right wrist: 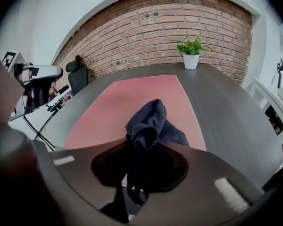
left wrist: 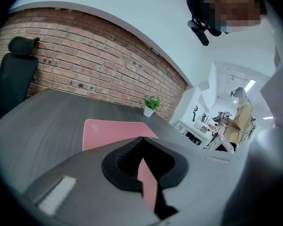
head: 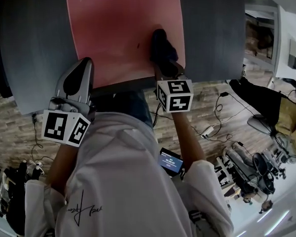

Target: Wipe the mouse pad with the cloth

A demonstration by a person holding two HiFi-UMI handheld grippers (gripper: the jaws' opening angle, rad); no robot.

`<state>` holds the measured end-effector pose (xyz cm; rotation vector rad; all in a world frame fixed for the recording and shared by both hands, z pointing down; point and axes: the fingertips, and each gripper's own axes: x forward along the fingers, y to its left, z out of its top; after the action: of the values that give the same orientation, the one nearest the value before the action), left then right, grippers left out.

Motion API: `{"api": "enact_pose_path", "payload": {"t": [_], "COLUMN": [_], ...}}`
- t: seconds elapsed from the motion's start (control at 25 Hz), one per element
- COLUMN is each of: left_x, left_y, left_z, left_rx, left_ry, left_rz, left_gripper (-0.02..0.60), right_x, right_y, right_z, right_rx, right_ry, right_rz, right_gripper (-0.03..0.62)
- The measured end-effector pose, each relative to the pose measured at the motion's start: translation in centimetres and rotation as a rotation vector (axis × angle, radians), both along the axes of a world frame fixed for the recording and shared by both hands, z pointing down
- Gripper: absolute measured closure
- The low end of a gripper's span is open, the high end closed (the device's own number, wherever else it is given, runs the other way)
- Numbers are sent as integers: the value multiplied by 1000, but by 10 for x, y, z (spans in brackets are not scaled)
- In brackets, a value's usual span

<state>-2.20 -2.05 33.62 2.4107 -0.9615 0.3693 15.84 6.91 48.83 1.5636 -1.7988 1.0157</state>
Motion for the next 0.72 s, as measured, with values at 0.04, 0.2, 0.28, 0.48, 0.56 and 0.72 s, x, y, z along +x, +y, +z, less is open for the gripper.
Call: {"api": "enact_pose_path", "payload": {"t": [0.04,0.2,0.28,0.48,0.56,0.72], "left_x": [-2,-10,-16,-26,-25,-34], "left_y": [1,5,5,4,4,5], "left_z": [0,0,-1,-4,-4,-2], "left_rx": [0,-3,-3,10,2,-7], "left_ry": [-2,-2,-2,-6,13,24], "left_rz": [-2,-3,-5,-7,-3,-10], "left_gripper": [569,569,569,569,569,569], "right_x": [-2,-14,-22,-36,-38,-51], "right_y": [0,2,0,-2,-2,0], "right_z": [1,1,0,-1,0,4], "right_rx": [0,-4,-4,-1,-5,-15], "right_ry": [-3,-4,-8,-16,-15,-21], "right_rz": [0,-12,-21,-27,-28,-39], "right_gripper": [519,519,518,518,519,518]}}
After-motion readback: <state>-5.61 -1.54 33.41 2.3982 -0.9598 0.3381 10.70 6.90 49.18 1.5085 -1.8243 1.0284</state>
